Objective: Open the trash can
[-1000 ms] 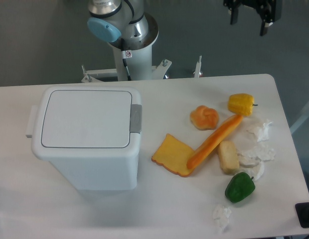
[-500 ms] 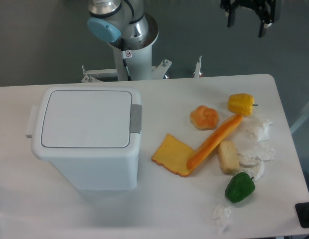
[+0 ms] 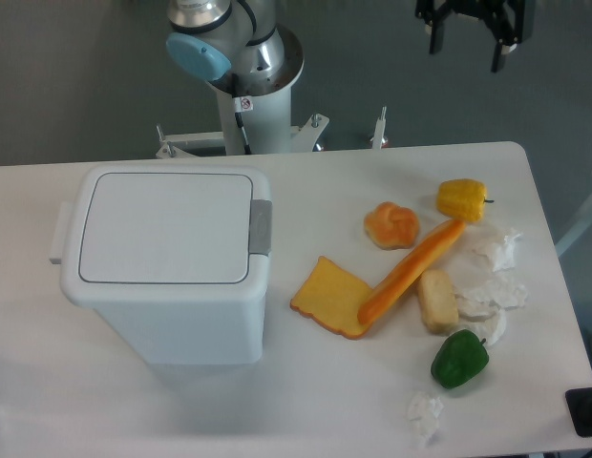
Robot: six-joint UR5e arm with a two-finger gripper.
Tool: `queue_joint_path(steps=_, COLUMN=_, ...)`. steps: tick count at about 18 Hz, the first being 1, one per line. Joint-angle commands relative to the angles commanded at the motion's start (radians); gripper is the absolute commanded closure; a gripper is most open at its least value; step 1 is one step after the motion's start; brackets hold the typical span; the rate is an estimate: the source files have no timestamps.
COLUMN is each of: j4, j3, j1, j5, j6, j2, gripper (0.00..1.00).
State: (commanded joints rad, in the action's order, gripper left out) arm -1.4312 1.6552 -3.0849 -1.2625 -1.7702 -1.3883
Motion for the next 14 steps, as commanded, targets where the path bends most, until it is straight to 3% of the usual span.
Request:
queue_joint_path(steps=7, j4=0.002, j3=-0.009, j1=0.061, j5=0.015, j6=0.182, j2=-0.003, gripper=0.00)
queue_joint_path(steps=14, j4=0.064, j3=-0.017, j1=0.101, j5=0.060, j6=0.345, j2=-0.014, gripper=0.00)
